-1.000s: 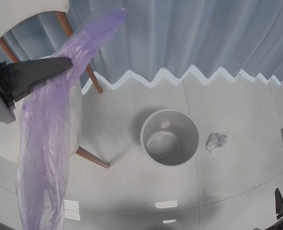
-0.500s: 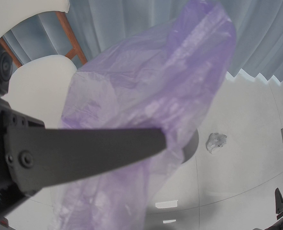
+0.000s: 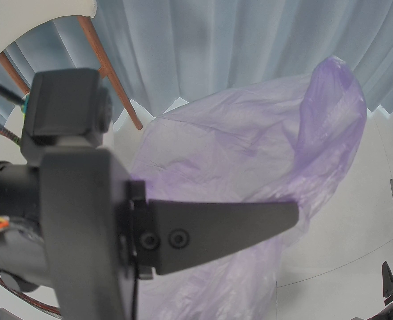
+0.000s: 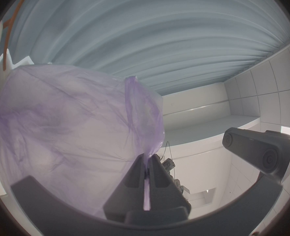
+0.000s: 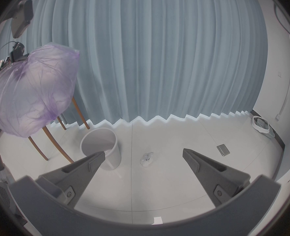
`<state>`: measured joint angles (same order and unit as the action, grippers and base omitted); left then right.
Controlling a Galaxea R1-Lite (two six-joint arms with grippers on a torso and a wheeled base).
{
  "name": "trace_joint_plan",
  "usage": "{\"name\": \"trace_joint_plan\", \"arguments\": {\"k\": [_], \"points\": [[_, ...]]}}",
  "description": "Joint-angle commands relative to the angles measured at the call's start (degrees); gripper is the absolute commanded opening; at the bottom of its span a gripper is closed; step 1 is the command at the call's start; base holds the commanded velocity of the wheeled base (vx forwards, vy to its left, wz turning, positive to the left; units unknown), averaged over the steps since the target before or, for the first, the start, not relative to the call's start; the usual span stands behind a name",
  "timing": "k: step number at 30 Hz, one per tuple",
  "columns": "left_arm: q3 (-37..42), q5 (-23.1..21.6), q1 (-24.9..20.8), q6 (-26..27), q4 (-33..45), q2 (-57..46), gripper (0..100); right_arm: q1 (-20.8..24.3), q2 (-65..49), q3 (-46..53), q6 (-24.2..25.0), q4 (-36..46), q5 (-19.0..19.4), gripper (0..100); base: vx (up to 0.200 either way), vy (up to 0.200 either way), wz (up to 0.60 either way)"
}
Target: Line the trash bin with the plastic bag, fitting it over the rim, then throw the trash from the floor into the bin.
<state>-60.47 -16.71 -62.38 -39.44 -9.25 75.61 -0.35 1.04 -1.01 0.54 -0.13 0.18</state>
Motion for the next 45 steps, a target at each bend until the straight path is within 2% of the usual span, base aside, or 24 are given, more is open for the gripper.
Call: {"name": "trace_joint_plan", "arguments": {"k": [1, 5, 6, 9, 13, 19, 20, 23, 25, 30, 33, 36, 39, 43, 45], "points": [[-0.4, -6.2, 3.6, 0.6, -1.3, 1.3, 0, 0.0, -1.0, 1.0, 0.0, 0.0, 0.0, 100, 0.000, 0.000, 0.00], [-0.5, -8.3, 5.9, 1.6, -1.7, 1.9, 0, 0.0, -1.0, 1.0, 0.0, 0.0, 0.0, 100, 0.000, 0.000, 0.00], [-0.4, -8.6, 7.4, 4.4, -1.8, 3.5, 0, 0.0, -1.0, 1.0, 0.0, 0.0, 0.0, 100, 0.000, 0.000, 0.00], [0.0, -9.7, 10.3, 8.2, -1.8, 4.4, 0, 0.0, -1.0, 1.0, 0.0, 0.0, 0.0, 100, 0.000, 0.000, 0.00], [-0.4, -13.5, 13.1, 9.0, -2.1, 6.5, 0, 0.0, -1.0, 1.0, 0.0, 0.0, 0.0, 100, 0.000, 0.000, 0.00], [-2.3, -14.5, 14.2, 9.6, -5.3, 9.7, 0, 0.0, -1.0, 1.0, -0.1, 0.0, 0.0, 100, 0.000, 0.000, 0.00], [-2.9, -14.6, 15.9, 11.3, -8.2, 12.5, 0, 0.0, -1.0, 1.0, -0.1, 0.0, 0.0, 100, 0.000, 0.000, 0.00], [-3.5, -14.6, 17.1, 14.1, -10.2, 15.3, 0, 0.0, -1.0, 1.0, -0.3, 0.0, 0.0, 100, 0.000, 0.000, 0.00], [-5.9, -15.4, 19.4, 16.0, -11.4, 18.4, 0, 0.0, -1.0, 1.0, -0.5, 0.0, 0.1, 100, 0.000, 0.000, 0.00], [-11.4, -16.7, 21.4, 16.4, -12.4, 24.0, 0, 0.0, -1.0, 1.0, -1.0, 0.0, 0.1, 100, 0.000, 0.000, 0.00], [-17.6, -16.8, 23.0, 16.4, -14.1, 28.8, 0, 0.0, -1.0, 1.0, -0.9, 0.0, 0.3, 100, 0.000, 0.000, 0.00], [-21.5, -16.7, 23.7, 16.5, -14.0, 31.7, 0, 0.0, -1.0, 1.0, -1.0, 0.1, 0.3, 100, 0.000, 0.000, 0.00], [-22.2, -16.5, 23.6, 18.1, -14.0, 33.5, 0, 0.0, -1.0, 1.0, -1.0, 0.1, 0.3, 100, 0.000, 0.000, 0.00], [-17.2, -15.9, 21.2, 20.8, -14.2, 33.6, 0, 0.0, -1.0, 1.0, -1.0, 0.1, 0.3, 100, 0.000, 0.000, 0.00], [-12.2, -16.0, 20.1, 23.5, -14.9, 33.3, 0, 0.0, -1.0, 1.0, -0.9, 0.1, 0.3, 100, 0.000, 0.000, 0.00]]}}
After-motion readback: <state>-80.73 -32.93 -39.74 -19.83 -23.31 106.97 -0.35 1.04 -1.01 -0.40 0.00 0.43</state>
